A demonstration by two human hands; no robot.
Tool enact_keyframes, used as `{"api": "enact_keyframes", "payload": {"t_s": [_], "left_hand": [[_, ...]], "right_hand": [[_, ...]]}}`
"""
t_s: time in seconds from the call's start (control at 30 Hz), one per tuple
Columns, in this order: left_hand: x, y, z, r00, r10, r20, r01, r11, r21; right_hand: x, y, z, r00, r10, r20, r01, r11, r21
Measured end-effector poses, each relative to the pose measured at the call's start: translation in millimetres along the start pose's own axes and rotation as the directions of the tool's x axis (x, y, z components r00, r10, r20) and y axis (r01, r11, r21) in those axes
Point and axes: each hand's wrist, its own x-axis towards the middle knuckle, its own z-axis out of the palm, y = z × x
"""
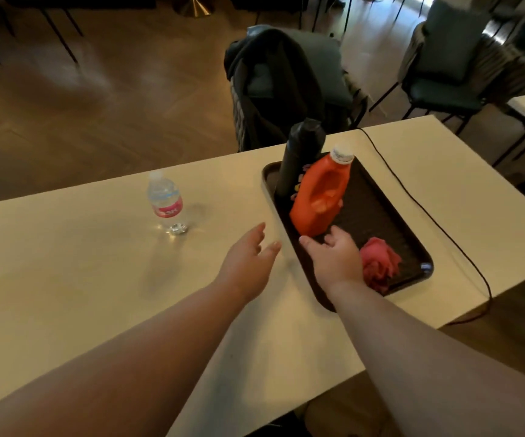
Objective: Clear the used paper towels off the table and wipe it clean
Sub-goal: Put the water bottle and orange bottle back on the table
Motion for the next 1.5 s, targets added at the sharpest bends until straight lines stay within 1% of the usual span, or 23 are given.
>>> {"api": "enact_keyframes", "payload": {"t_s": [0.1, 0.17, 0.27, 0.37, 0.47, 0.6, 0.7, 0.77, 0.87, 0.97, 1.07, 1.2, 1.33, 1.4, 1.5], "left_hand": [[21, 47, 20, 0.998, 0.062, 0.018, -0.062, 0.998, -0.005], [37, 70, 30, 0.993, 0.111, 0.032, -0.11, 0.993, -0.032], [56, 92, 41, 0.988, 0.151, 0.033, -0.151, 0.988, -0.015], [67, 100, 49, 0.988, 0.151, 0.024, -0.152, 0.988, 0.034], [70, 101, 54, 0.989, 0.147, 0.022, -0.148, 0.987, 0.056], [57, 99, 52, 0.983, 0.184, -0.027, -0.184, 0.983, -0.004], [34, 89, 34, 0.976, 0.214, -0.049, -0.217, 0.974, -0.06], [19, 77, 17, 0.975, 0.209, -0.075, -0.213, 0.975, -0.061], [-3, 55, -14, 0.97, 0.188, -0.156, -0.204, 0.975, -0.091], [-27, 30, -49, 0.947, 0.167, -0.275, -0.199, 0.976, -0.092], [-48, 2, -85, 0.936, 0.126, -0.328, -0.167, 0.981, -0.098], [-67, -31, -127, 0.91, 0.056, -0.41, -0.133, 0.978, -0.161], [-62, -60, -164, 0.875, 0.016, -0.484, -0.108, 0.981, -0.163], [-55, -68, -181, 0.866, 0.007, -0.499, -0.1, 0.982, -0.16], [-37, -73, -207, 0.871, 0.003, -0.492, -0.105, 0.978, -0.181]], "right_hand": [[18, -25, -33, 0.993, -0.037, -0.113, 0.038, 0.999, 0.003], [33, -40, -43, 0.987, -0.094, -0.129, 0.095, 0.995, 0.003], [50, -53, -45, 0.983, -0.169, -0.069, 0.166, 0.985, -0.047], [61, -55, -43, 0.98, -0.2, -0.006, 0.198, 0.972, -0.125], [67, -58, -43, 0.976, -0.219, 0.011, 0.217, 0.957, -0.193], [55, -61, -48, 0.956, -0.293, 0.008, 0.291, 0.945, -0.148], [29, -60, -49, 0.936, -0.338, 0.102, 0.35, 0.925, -0.146], [7, -65, -46, 0.916, -0.366, 0.168, 0.386, 0.916, -0.108], [-23, -77, -24, 0.89, -0.387, 0.241, 0.405, 0.914, -0.026], [-50, -84, 11, 0.87, -0.363, 0.334, 0.361, 0.93, 0.072], [-75, -85, 52, 0.833, -0.355, 0.424, 0.35, 0.932, 0.093], [-101, -84, 105, 0.811, -0.366, 0.457, 0.359, 0.927, 0.104], [-116, -92, 150, 0.782, -0.374, 0.499, 0.377, 0.921, 0.1], [-117, -100, 169, 0.782, -0.369, 0.502, 0.378, 0.921, 0.089], [-111, -115, 196, 0.784, -0.379, 0.491, 0.419, 0.908, 0.031]]}}
